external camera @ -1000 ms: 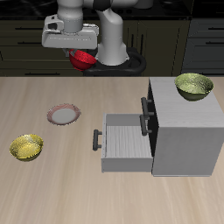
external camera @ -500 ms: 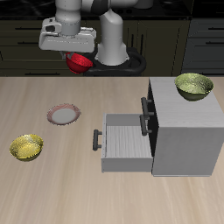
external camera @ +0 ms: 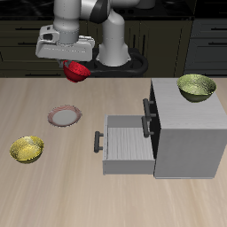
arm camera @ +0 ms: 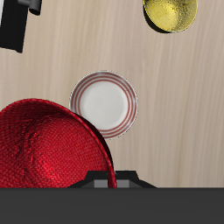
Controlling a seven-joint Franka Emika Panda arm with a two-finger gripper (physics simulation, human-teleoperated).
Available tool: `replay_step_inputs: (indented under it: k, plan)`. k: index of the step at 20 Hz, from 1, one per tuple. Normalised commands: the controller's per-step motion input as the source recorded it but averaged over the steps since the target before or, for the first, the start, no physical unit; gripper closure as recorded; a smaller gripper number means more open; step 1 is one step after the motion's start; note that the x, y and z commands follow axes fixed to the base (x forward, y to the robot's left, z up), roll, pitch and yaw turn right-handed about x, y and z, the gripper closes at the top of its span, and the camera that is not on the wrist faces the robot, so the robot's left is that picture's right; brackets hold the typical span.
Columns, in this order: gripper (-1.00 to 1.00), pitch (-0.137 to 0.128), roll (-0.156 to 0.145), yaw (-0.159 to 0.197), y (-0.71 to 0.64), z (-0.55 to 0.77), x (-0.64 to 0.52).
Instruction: Place the red bowl on the plate
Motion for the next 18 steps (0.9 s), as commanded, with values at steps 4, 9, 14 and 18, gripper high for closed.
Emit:
replay_step_inputs:
  k: [4,9,14,18]
  plan:
    - [1.0,0.002,-0.008,0.023,-0.12,-0.04,0.18]
    - [1.0,0.008,-0.019,0.0,-0.12,-0.03,0.19]
    - [1.0,0.007,0.004,-0.002,-0.1,-0.02,0.19]
    - [1.0,0.003,0.004,0.007,-0.04,-0.09,0.22]
